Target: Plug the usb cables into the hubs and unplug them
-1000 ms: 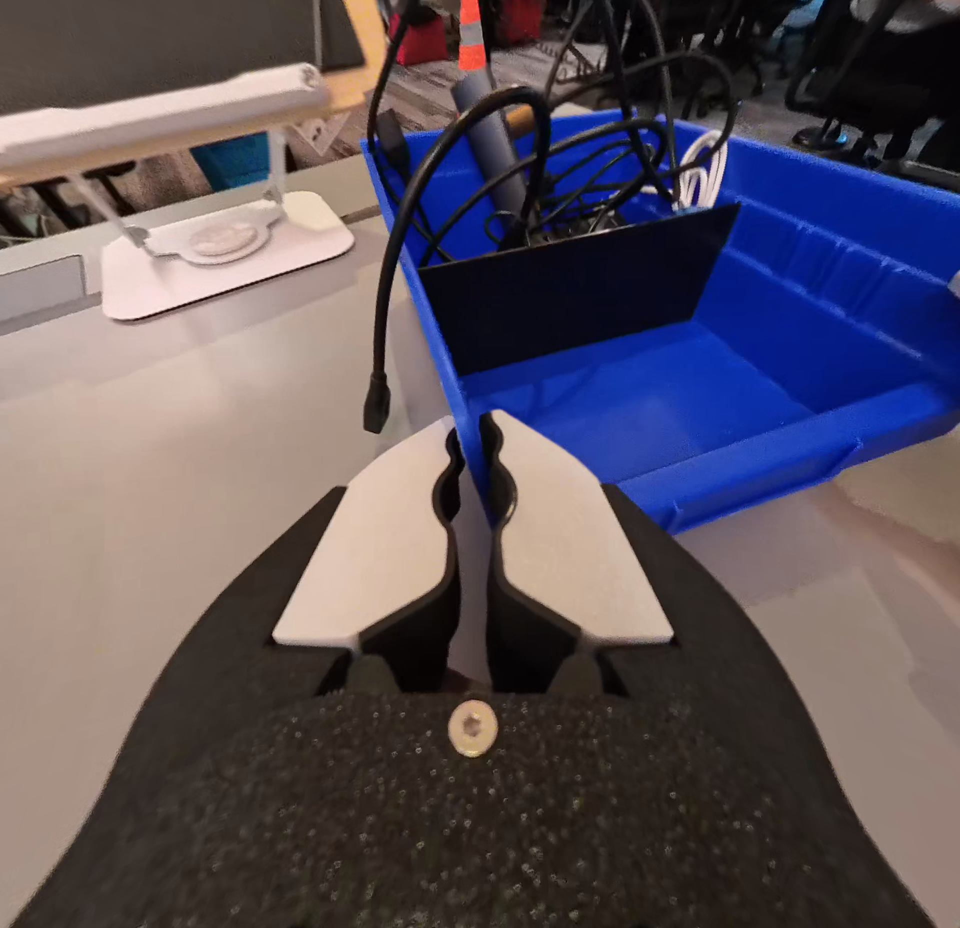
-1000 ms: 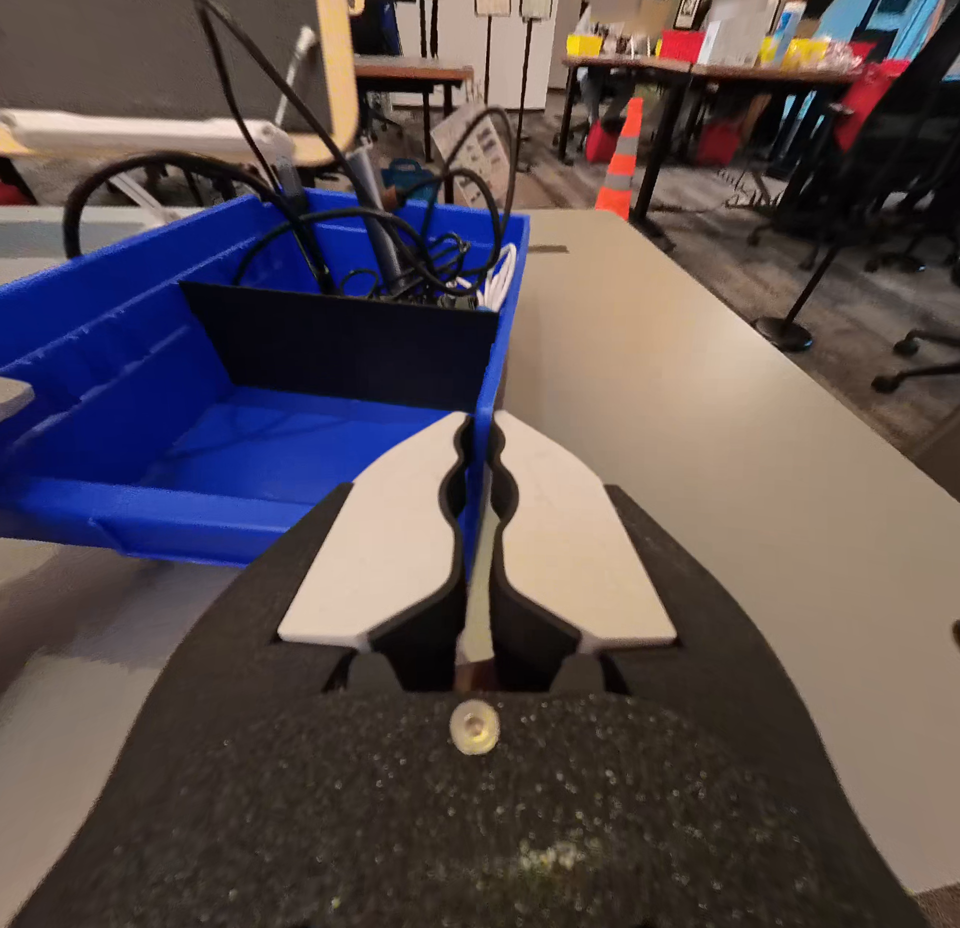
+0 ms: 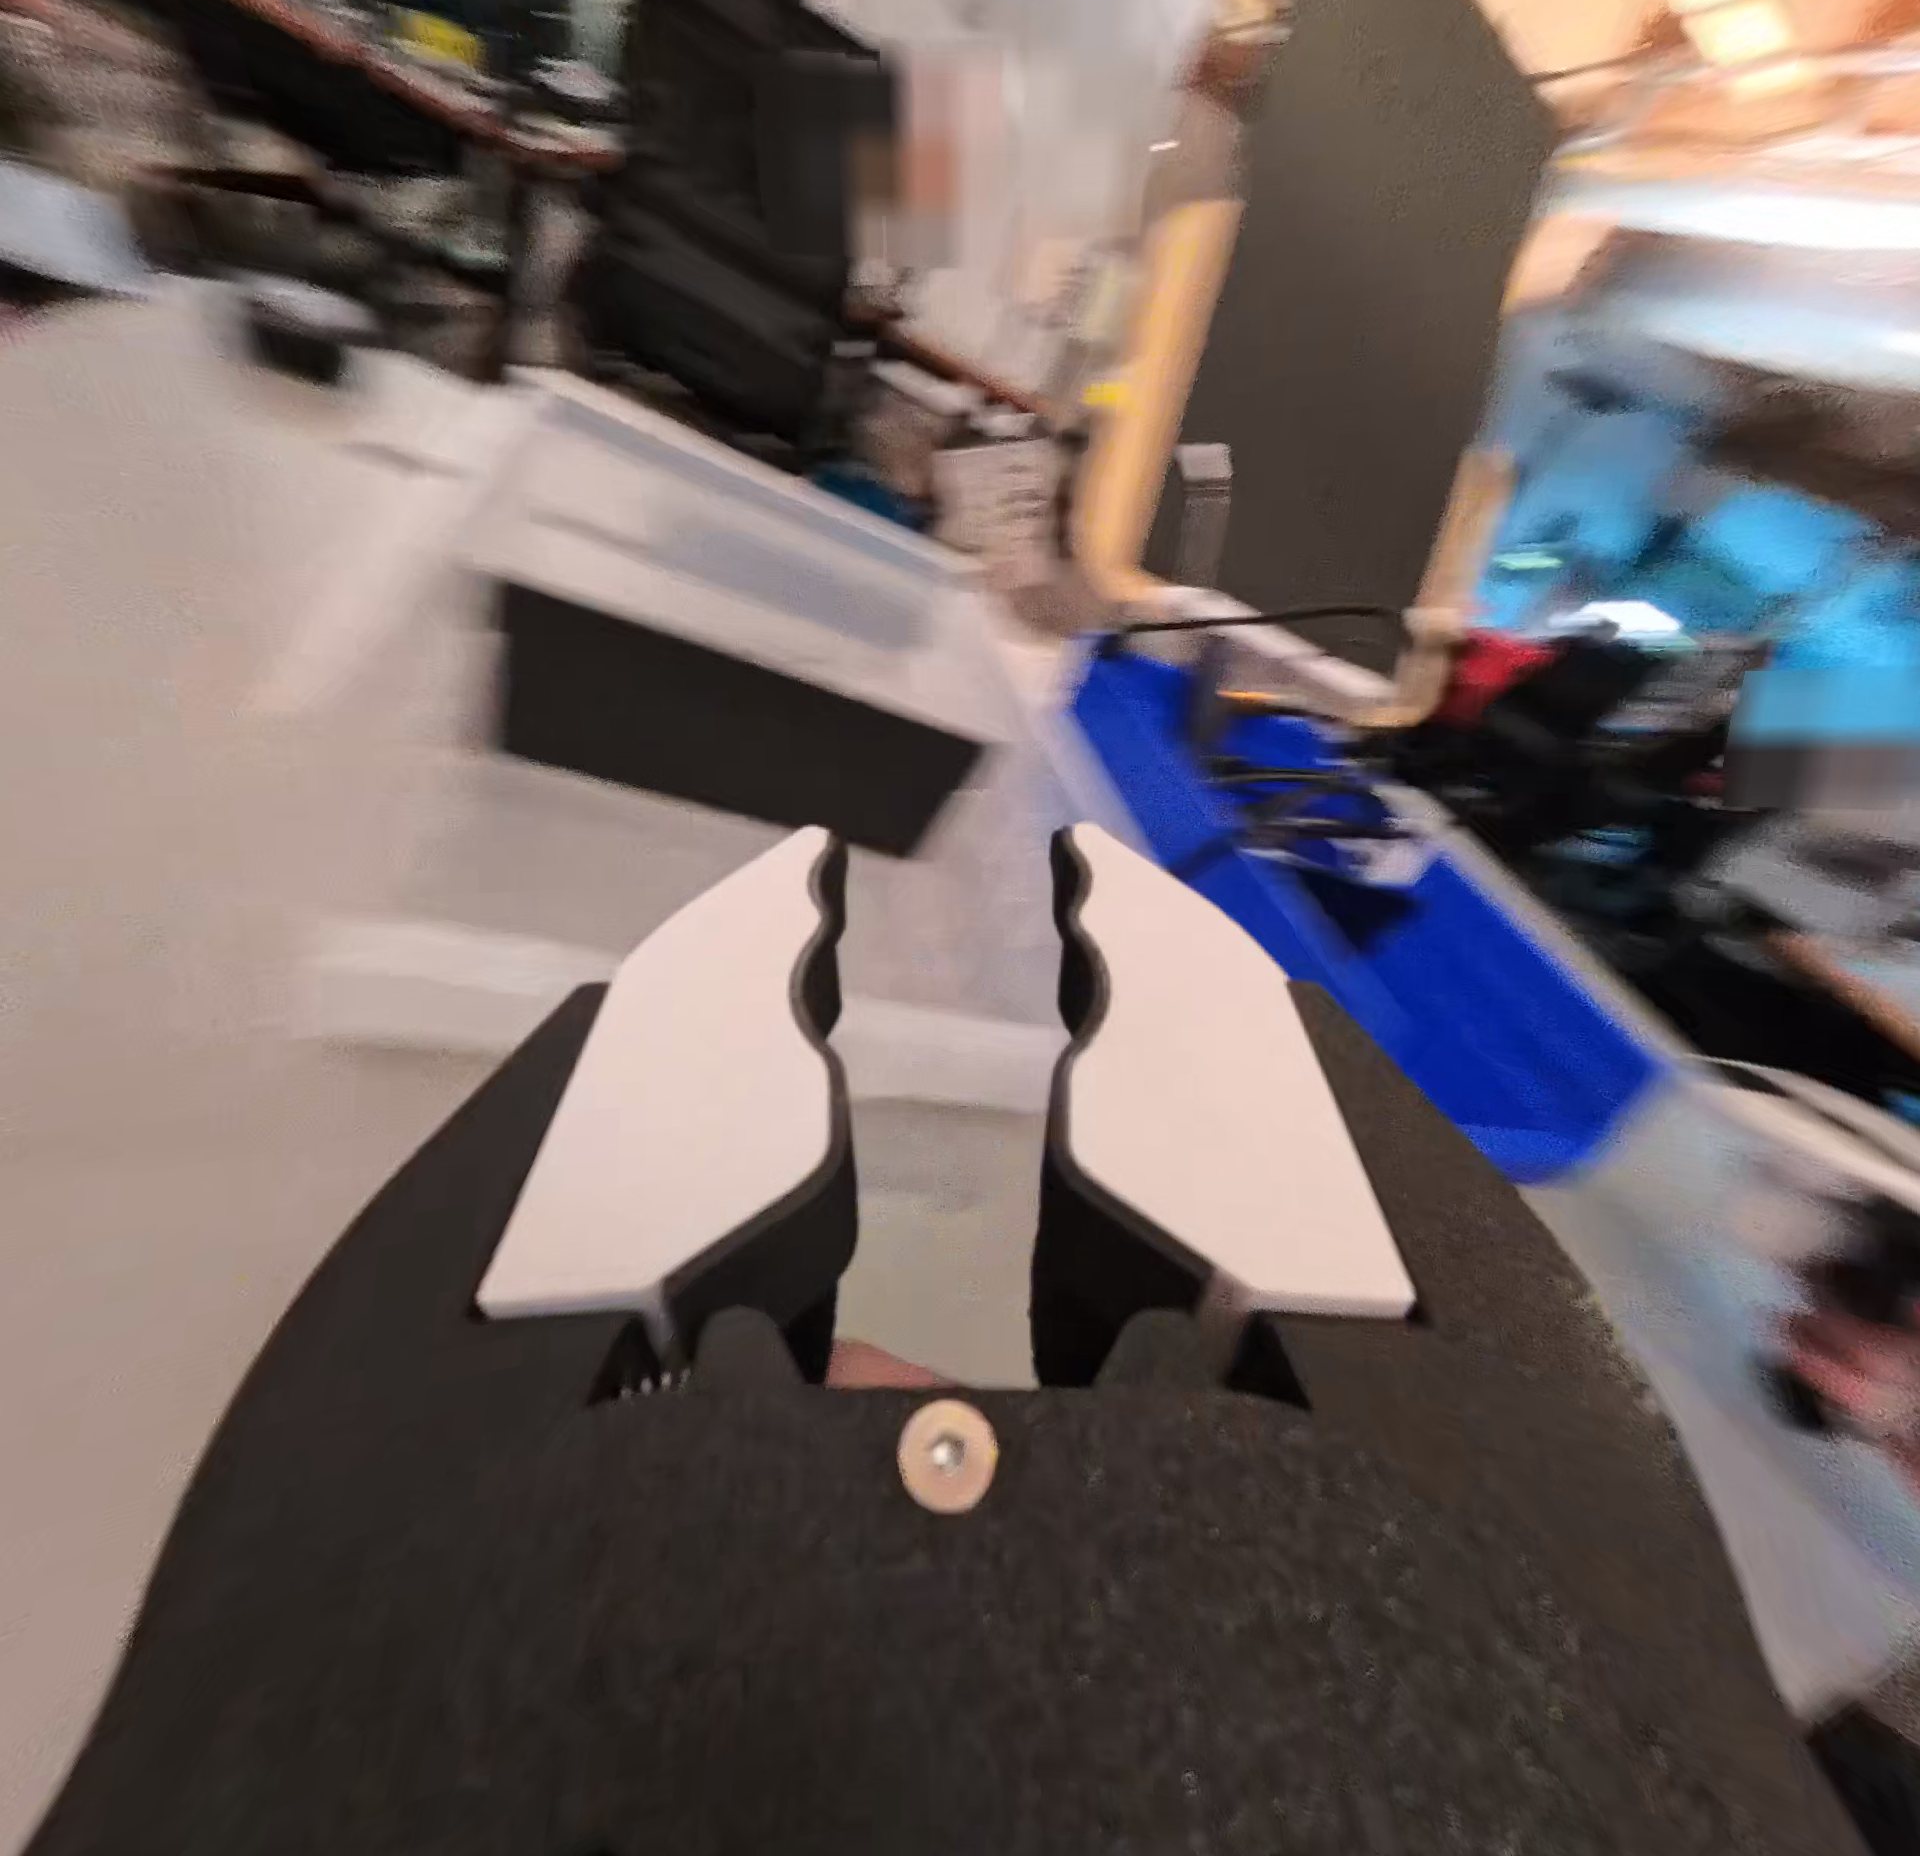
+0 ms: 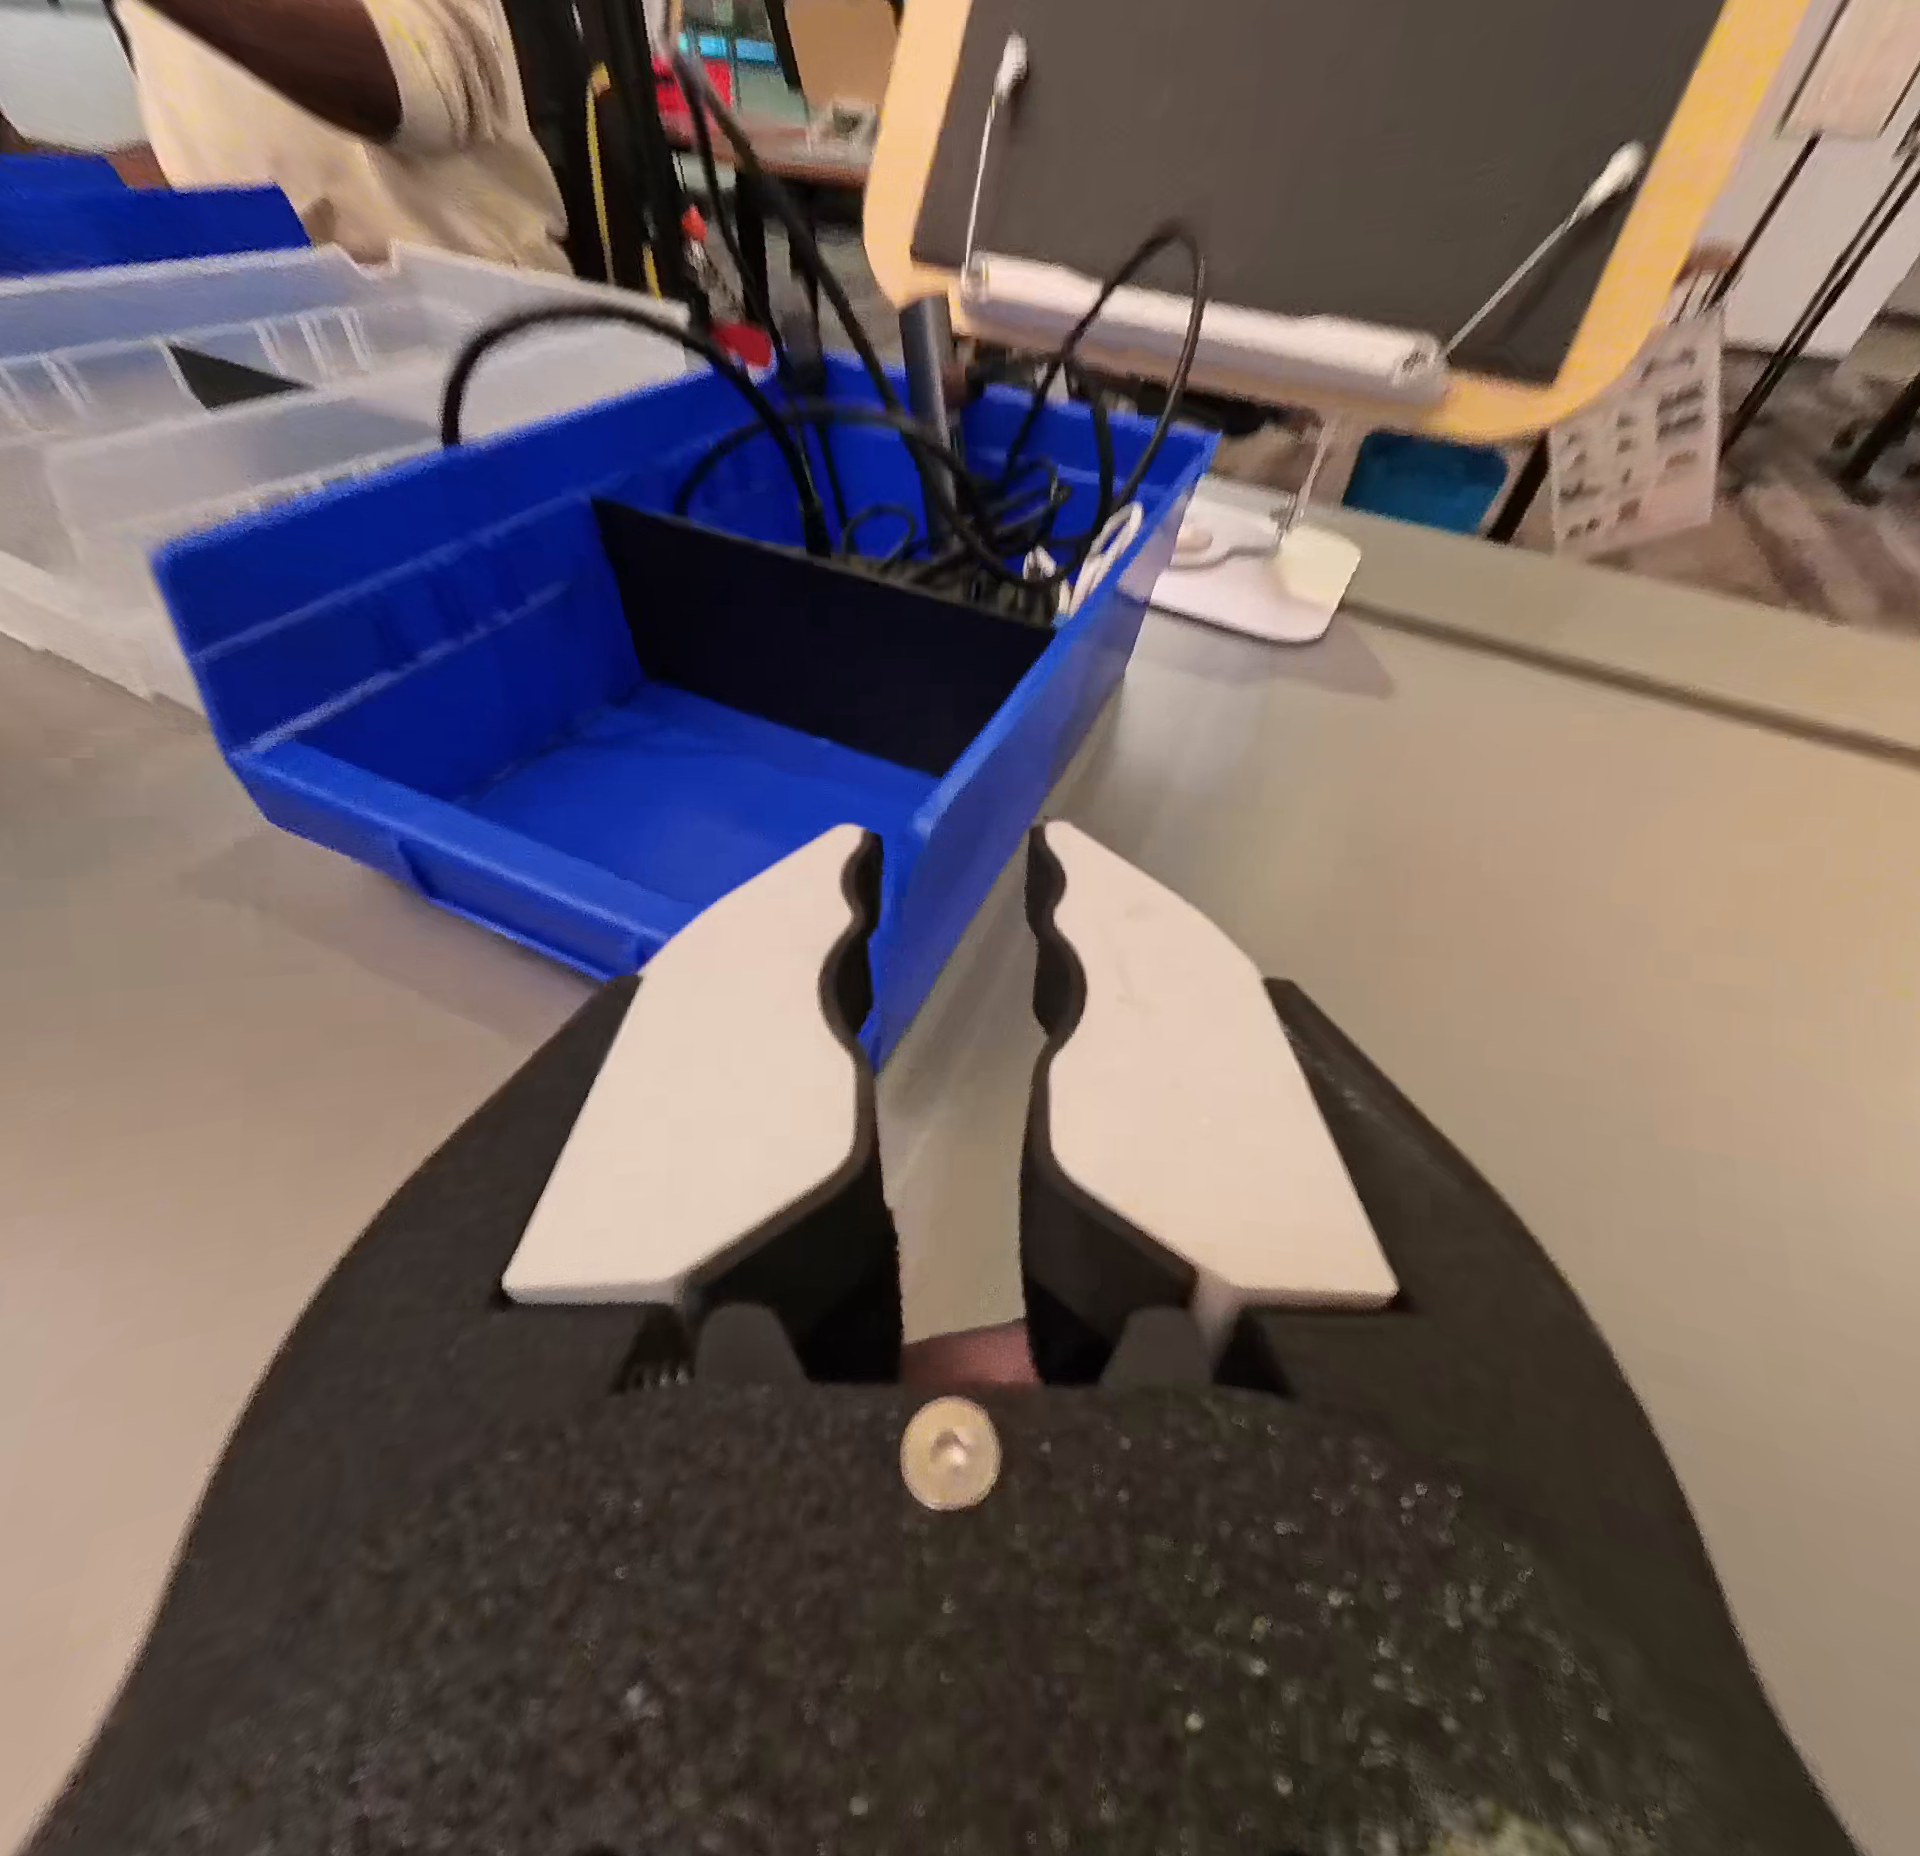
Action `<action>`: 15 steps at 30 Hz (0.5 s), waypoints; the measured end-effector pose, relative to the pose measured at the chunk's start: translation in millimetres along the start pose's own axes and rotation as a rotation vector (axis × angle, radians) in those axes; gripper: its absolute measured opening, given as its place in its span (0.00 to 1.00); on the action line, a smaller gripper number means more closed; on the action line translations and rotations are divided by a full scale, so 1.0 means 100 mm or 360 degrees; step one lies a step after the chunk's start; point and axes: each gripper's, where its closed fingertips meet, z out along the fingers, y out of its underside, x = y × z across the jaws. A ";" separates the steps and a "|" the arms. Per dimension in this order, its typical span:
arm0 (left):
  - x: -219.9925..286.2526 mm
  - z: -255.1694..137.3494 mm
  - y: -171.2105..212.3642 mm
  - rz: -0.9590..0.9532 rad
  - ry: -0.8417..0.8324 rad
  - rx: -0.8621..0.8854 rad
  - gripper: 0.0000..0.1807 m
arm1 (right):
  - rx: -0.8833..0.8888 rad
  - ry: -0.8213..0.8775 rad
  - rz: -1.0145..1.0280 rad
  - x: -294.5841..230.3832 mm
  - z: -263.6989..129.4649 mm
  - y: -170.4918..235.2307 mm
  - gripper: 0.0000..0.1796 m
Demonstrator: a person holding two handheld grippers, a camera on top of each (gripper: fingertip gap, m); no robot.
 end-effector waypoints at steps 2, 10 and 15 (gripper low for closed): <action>-0.71 -0.20 -0.10 0.0123 -0.0359 -0.0044 0.24 | 0.0107 0.0017 -0.0044 -0.05 -0.09 -0.16 0.15; -1.24 0.23 -0.16 0.0622 -0.0337 -0.0490 0.35 | -0.0045 -0.0900 -0.0269 -1.80 -0.40 0.01 0.17; -1.34 0.53 0.02 0.0548 -0.0268 -0.0717 0.18 | -0.0212 -0.1206 -0.0364 -2.50 -0.45 0.29 0.20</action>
